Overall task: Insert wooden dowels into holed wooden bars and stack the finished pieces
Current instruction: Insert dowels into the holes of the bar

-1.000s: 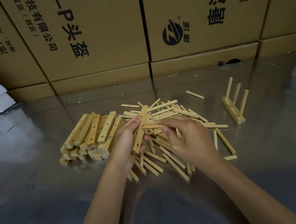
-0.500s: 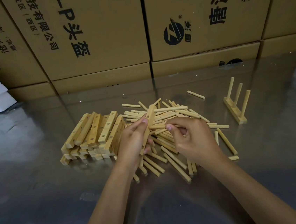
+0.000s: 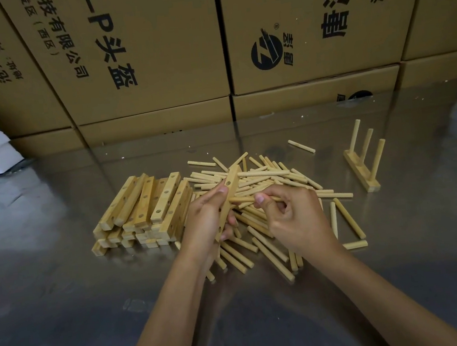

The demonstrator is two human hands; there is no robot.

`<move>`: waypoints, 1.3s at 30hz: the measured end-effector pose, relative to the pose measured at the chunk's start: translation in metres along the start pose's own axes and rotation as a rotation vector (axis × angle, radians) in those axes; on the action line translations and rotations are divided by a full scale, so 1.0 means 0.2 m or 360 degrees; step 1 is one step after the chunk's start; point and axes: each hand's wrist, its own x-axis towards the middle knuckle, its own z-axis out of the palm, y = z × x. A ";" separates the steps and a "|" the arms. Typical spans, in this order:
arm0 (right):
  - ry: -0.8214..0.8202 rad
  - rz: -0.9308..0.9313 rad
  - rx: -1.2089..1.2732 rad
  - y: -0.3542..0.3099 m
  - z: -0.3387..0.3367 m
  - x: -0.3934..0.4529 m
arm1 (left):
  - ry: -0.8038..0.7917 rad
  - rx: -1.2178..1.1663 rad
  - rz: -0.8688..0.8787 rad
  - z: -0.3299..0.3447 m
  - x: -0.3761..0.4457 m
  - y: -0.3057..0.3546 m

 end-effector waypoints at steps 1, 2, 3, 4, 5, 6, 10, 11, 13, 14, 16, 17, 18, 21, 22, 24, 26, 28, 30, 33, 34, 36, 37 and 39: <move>-0.0002 0.0017 0.0033 0.00 0.00 0.00 | 0.0000 -0.0026 -0.0013 0.00 0.00 0.00; -0.0003 0.0049 0.0099 0.00 0.01 -0.01 | -0.0010 -0.0080 -0.0028 0.00 0.00 0.01; -0.0003 0.0085 0.0193 0.00 0.01 -0.01 | -0.0033 -0.0159 -0.0034 0.01 0.00 0.01; 0.0000 0.0114 0.0282 -0.02 0.02 -0.02 | -0.0062 -0.0234 -0.0025 0.02 -0.01 0.01; 0.0014 0.0117 0.0331 -0.03 0.02 -0.02 | -0.0081 -0.0277 -0.0006 0.03 -0.01 0.01; 0.0036 0.0082 0.0339 -0.04 0.02 -0.02 | -0.0084 -0.0284 0.0019 0.03 -0.01 0.02; 0.0000 0.0001 0.0295 -0.05 -0.01 0.01 | -0.0082 -0.0217 0.0088 0.01 -0.01 0.04; -0.0033 0.0013 0.0281 -0.04 -0.02 0.02 | -0.0081 -0.0193 0.0079 0.00 -0.01 0.04; -0.0084 0.0019 0.0194 -0.02 -0.03 0.03 | -0.0052 -0.0125 0.0046 -0.01 0.00 0.04; -0.0100 -0.0003 0.0129 -0.02 -0.03 0.03 | -0.0040 -0.0096 0.0026 -0.02 0.00 0.03; -0.0100 -0.0114 -0.0074 -0.02 -0.03 0.02 | -0.0046 -0.0078 -0.0010 -0.03 0.01 0.03; -0.0084 -0.0182 -0.0192 -0.03 -0.03 0.02 | -0.0064 -0.0083 -0.0021 -0.03 0.01 0.03; -0.0066 -0.0234 -0.0286 -0.03 -0.03 0.01 | -0.0081 -0.0086 -0.0027 -0.04 0.01 0.03; -0.0026 -0.0300 -0.0356 -0.05 -0.03 0.00 | -0.0085 -0.0112 -0.0038 -0.03 0.01 0.03; -0.0019 -0.0319 -0.0355 -0.05 -0.03 0.00 | -0.0085 -0.0128 -0.0040 -0.02 0.01 0.03; -0.0006 -0.0340 -0.0366 -0.05 -0.03 0.01 | -0.0099 -0.0153 -0.0047 -0.01 0.00 0.04; 0.0017 -0.0344 -0.0360 -0.05 -0.03 0.01 | -0.0115 -0.0158 -0.0054 0.00 0.00 0.04; 0.0034 -0.0348 -0.0352 -0.05 -0.03 0.01 | -0.0118 -0.0149 -0.0057 0.00 -0.01 0.04; 0.0056 -0.0347 -0.0337 -0.04 -0.02 0.01 | -0.0114 -0.0149 -0.0054 0.01 -0.01 0.04; 0.0113 -0.0349 -0.0281 -0.04 -0.01 0.00 | -0.0112 -0.0146 -0.0037 0.01 0.00 0.02; 0.0130 -0.0354 -0.0267 -0.04 -0.01 0.00 | -0.0116 -0.0132 -0.0036 0.02 0.00 0.01; 0.0149 -0.0350 -0.0234 -0.04 -0.01 0.00 | -0.0126 -0.0116 -0.0049 0.01 0.00 0.00; 0.0154 -0.0332 -0.0202 -0.04 0.00 -0.01 | -0.0130 -0.0123 -0.0058 0.01 0.00 0.00; 0.0159 -0.0280 -0.0120 -0.04 0.00 -0.01 | -0.0130 -0.0149 -0.0067 0.01 0.01 0.00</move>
